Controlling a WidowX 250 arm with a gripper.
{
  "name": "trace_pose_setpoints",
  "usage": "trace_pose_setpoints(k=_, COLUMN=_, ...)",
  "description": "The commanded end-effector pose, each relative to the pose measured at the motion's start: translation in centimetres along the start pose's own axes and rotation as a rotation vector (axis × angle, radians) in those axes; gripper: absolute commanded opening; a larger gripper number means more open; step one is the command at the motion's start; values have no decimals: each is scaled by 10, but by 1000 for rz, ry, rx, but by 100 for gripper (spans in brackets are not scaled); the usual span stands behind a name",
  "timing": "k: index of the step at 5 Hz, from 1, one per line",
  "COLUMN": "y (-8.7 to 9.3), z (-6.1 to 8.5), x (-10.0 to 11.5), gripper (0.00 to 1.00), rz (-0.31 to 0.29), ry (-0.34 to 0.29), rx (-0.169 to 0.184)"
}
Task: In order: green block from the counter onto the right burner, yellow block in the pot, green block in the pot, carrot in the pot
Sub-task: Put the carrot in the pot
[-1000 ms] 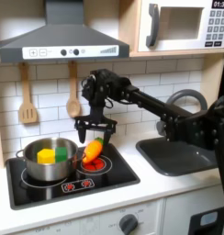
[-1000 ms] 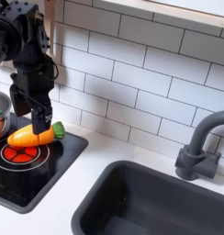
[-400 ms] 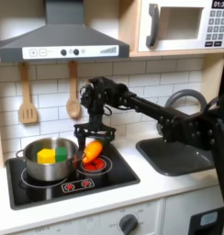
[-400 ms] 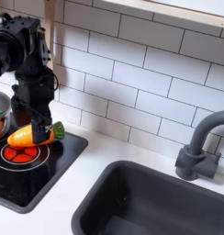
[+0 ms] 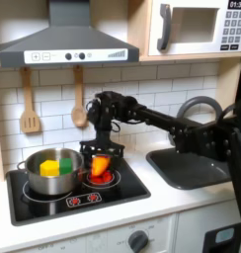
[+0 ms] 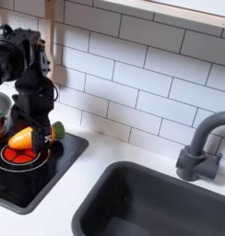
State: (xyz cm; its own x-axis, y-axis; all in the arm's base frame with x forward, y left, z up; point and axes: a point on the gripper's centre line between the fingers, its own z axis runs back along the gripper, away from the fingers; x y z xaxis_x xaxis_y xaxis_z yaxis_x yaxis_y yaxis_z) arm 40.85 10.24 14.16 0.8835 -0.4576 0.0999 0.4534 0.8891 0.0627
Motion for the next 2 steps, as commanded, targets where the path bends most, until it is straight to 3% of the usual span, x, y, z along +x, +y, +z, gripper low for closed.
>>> trace_pose_setpoints(k=1, y=2, z=-6, x=3, gripper=100, rz=31, ry=-52, rx=58)
trace_pose_setpoints(k=2, y=-1, z=-3, x=9, gripper=41, rz=35, ry=-74, rx=66)
